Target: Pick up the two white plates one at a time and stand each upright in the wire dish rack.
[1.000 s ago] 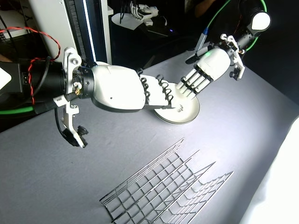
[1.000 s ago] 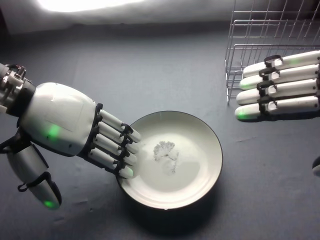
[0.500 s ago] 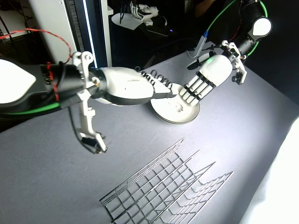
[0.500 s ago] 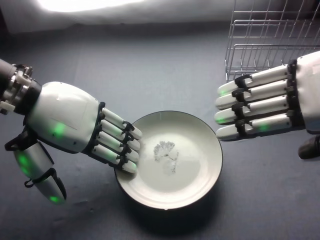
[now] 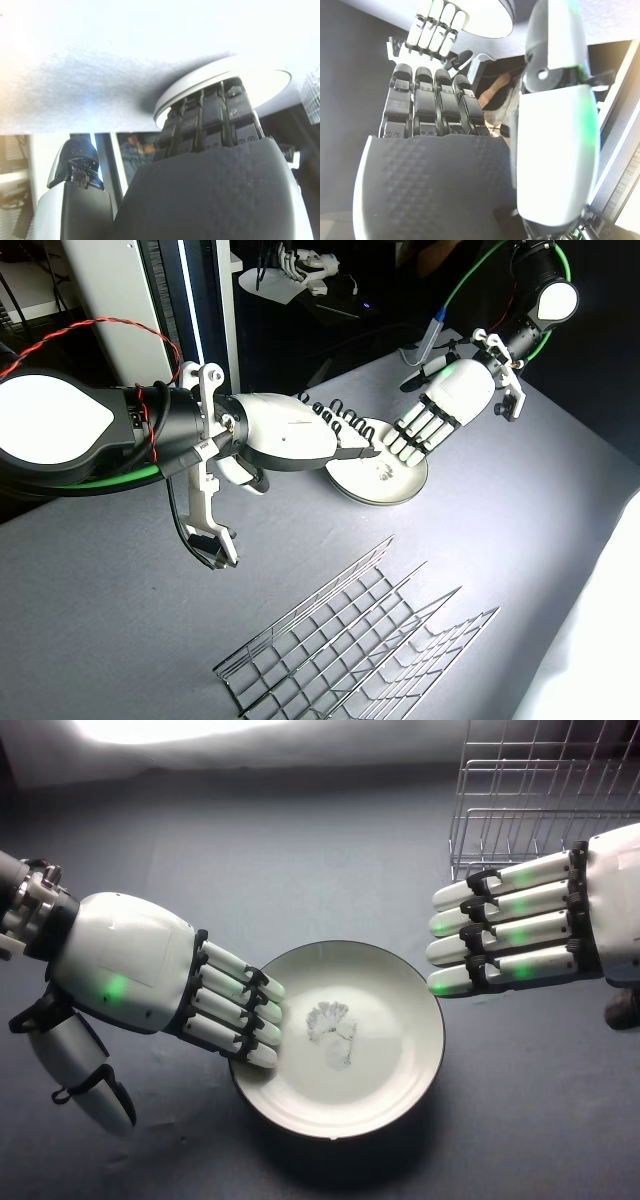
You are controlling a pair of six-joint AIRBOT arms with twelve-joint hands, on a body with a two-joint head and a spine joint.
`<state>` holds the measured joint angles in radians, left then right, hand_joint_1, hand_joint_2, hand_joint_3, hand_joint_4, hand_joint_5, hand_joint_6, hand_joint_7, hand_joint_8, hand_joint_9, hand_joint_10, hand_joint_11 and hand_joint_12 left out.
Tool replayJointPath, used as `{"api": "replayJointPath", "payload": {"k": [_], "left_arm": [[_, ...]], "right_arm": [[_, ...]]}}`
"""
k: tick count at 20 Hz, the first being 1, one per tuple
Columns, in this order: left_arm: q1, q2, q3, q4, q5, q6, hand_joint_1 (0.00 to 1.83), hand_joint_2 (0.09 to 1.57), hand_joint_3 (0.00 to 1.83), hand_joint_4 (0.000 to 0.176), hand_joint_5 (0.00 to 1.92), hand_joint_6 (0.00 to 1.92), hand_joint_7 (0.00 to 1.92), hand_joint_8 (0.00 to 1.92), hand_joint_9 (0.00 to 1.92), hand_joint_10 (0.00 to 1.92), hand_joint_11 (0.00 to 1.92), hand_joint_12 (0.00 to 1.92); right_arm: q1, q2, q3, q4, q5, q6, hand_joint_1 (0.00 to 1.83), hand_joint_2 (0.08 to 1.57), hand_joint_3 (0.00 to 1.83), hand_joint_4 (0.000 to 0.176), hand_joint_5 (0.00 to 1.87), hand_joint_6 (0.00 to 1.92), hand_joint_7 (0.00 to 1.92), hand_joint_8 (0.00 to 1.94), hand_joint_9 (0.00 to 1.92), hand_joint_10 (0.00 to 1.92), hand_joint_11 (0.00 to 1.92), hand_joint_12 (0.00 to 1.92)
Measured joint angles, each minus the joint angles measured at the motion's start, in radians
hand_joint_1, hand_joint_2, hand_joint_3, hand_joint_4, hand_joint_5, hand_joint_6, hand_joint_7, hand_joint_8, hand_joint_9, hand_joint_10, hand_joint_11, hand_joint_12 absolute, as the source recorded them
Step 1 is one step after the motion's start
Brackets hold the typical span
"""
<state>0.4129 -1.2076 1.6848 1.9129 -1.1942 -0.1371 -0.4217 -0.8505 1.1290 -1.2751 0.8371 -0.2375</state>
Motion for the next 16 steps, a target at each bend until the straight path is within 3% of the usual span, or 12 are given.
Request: {"api": "replayJointPath", "payload": {"k": [5, 6, 9, 16], "left_arm": [[0.016, -0.008, 0.000, -0.013, 0.002, 0.002, 0.00, 1.13, 0.00, 0.000, 0.12, 0.01, 0.08, 0.01, 0.06, 0.01, 0.03, 0.02], [0.020, -0.011, 0.000, -0.017, 0.002, 0.002, 0.00, 1.12, 0.00, 0.000, 0.12, 0.01, 0.08, 0.01, 0.06, 0.01, 0.04, 0.02], [0.029, -0.023, -0.002, -0.039, 0.011, 0.002, 0.00, 1.12, 0.00, 0.000, 0.11, 0.00, 0.06, 0.00, 0.05, 0.00, 0.02, 0.01], [0.023, -0.086, 0.000, -0.088, 0.041, 0.004, 0.00, 1.12, 0.00, 0.000, 0.13, 0.01, 0.10, 0.01, 0.08, 0.01, 0.06, 0.03]], "right_arm": [[0.000, 0.008, 0.000, -0.001, 0.002, 0.000, 1.36, 0.89, 0.00, 0.000, 0.00, 0.00, 0.00, 0.00, 0.00, 0.00, 0.06, 0.04], [0.000, 0.010, 0.000, -0.001, 0.002, 0.001, 1.39, 0.88, 0.00, 0.000, 0.00, 0.00, 0.00, 0.00, 0.00, 0.00, 0.01, 0.26], [0.000, 0.011, 0.000, -0.002, 0.003, 0.001, 1.41, 0.94, 0.02, 0.000, 0.00, 0.00, 0.00, 0.00, 0.00, 0.00, 0.00, 0.03], [0.000, 0.016, 0.000, -0.001, 0.010, 0.003, 1.38, 1.00, 0.02, 0.000, 0.00, 0.00, 0.00, 0.00, 0.00, 0.00, 0.00, 0.00]]}}
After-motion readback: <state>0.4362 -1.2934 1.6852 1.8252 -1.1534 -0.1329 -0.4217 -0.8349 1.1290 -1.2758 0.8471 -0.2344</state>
